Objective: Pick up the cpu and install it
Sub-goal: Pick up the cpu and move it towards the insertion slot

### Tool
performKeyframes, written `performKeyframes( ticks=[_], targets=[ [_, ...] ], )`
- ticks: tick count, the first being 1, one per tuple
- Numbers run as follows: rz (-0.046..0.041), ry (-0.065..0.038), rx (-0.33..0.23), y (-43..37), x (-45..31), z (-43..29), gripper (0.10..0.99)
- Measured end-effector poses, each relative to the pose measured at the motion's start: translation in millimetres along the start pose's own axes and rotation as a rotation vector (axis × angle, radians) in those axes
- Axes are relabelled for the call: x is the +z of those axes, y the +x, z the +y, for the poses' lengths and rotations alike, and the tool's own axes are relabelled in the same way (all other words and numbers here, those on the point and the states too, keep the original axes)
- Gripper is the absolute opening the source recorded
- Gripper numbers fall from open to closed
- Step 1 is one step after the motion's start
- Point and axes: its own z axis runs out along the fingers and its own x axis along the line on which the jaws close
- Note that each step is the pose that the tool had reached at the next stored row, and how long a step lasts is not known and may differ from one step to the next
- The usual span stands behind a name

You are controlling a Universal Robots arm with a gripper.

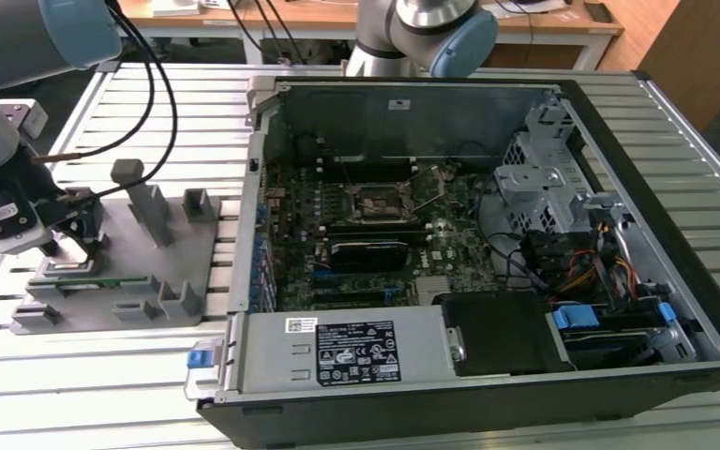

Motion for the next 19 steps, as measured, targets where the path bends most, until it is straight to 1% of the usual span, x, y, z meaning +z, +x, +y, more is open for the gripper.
performKeyframes(
  ticks=[2,3,5,9,16,17,18,19],
  targets=[
    [-0.0001,0.0,0.0,0.3,-0.3,-0.1,0.533],
    [-0.0006,0.0,0.0,0.4,-0.3,0.0,0.596],
    [-0.0016,0.001,0.0,0.6,-0.4,-0.1,0.596],
    [-0.0093,0.001,0.0,2.8,-0.4,0.0,0.596],
    [-0.01,0.002,-0.001,2.9,-0.1,0.0,0.596],
    [-0.0099,0.002,-0.001,2.9,-0.1,-0.1,0.58],
    [-0.0099,0.002,-0.001,2.9,-0.1,0.0,0.525],
    [-0.01,0.002,-0.001,2.8,-0.1,0.0,0.525]
  ],
)
